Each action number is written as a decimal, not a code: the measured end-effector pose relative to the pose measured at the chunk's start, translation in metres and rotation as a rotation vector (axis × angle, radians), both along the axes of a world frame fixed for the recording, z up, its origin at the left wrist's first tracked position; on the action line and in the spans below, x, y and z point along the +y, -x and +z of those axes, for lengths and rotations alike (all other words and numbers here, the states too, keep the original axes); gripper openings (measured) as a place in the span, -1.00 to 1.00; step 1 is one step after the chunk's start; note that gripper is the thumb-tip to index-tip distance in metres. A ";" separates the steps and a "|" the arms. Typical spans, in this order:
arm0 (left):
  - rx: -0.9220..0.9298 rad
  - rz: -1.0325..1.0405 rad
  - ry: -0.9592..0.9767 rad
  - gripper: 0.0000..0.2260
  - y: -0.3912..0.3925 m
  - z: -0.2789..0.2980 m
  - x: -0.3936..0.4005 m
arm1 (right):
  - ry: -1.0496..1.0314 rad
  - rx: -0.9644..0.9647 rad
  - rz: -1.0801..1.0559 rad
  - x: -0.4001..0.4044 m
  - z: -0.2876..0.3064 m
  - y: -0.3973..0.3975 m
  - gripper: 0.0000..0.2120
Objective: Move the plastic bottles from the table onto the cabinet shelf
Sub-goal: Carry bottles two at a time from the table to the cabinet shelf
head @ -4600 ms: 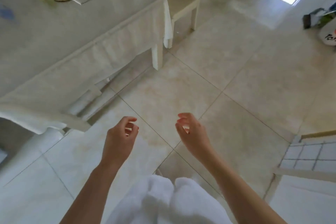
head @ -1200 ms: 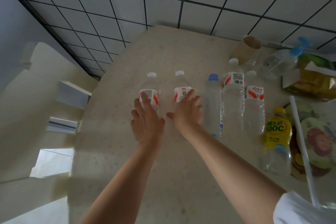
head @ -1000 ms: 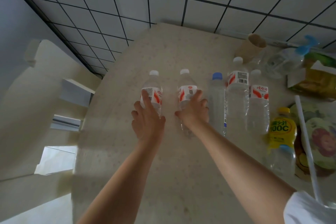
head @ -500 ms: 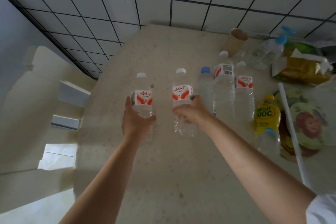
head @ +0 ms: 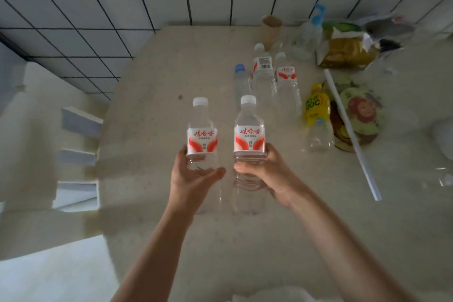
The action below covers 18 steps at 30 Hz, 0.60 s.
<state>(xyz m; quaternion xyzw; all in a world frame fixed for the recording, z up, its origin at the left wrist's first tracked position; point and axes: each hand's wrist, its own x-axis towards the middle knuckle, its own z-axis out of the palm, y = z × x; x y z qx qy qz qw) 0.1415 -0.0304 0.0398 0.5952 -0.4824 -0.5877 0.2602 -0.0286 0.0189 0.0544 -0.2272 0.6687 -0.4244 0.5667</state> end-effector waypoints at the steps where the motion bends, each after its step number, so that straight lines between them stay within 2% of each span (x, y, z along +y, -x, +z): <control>1: 0.015 -0.140 0.017 -0.40 0.011 0.006 0.023 | 0.033 -0.030 -0.133 0.040 0.006 0.006 -0.35; 4: 0.033 -0.137 0.019 -0.40 0.007 0.008 0.029 | 0.028 -0.057 -0.169 0.054 0.004 0.001 -0.44; 8: 0.030 -0.125 0.016 -0.38 0.006 0.005 0.030 | 0.085 -0.064 -0.197 0.058 0.013 0.000 -0.70; 13: 0.000 -0.108 0.055 -0.40 0.013 0.015 0.039 | 0.125 -0.130 -0.280 0.069 0.010 0.003 -0.71; 15: -0.010 -0.081 0.035 -0.42 0.011 0.016 0.041 | 0.112 -0.184 -0.291 0.071 0.009 0.000 -0.60; 18: -0.002 -0.179 0.038 -0.40 0.032 0.022 0.070 | 0.135 -0.190 -0.388 0.113 0.013 0.013 -0.48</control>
